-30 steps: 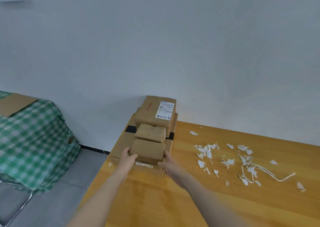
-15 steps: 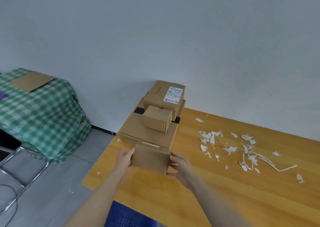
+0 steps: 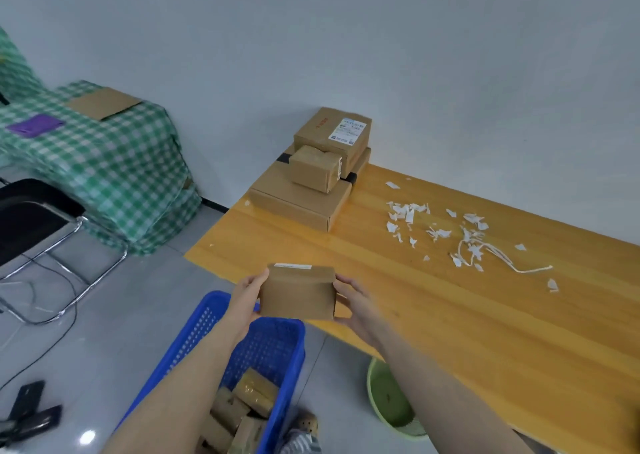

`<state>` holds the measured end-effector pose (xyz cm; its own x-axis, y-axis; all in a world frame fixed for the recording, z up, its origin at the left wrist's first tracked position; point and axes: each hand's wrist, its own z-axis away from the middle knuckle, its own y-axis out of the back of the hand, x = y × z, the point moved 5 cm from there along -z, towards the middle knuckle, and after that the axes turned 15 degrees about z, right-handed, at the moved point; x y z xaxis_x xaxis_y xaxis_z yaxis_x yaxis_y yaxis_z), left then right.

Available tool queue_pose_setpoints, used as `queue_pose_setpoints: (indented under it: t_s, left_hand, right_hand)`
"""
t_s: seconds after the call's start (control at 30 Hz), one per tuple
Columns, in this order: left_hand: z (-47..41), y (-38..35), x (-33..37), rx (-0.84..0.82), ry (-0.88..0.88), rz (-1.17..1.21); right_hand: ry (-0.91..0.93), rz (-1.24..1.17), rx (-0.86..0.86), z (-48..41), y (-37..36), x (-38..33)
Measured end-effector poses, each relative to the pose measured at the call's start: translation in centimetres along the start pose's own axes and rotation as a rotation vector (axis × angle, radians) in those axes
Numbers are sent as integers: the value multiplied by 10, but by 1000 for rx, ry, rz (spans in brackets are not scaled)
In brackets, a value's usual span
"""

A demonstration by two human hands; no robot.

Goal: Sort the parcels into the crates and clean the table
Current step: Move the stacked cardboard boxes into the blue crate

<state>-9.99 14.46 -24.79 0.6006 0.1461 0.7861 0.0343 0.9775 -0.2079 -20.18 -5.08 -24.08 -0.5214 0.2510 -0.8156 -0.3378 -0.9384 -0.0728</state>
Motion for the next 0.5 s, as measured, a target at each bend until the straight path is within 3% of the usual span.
queue_pose_setpoints:
  t_s: [0.5]
  left_hand:
    - [45, 112, -36, 216, 42, -29]
  right_hand:
    - [-174, 121, -111, 5, -88, 76]
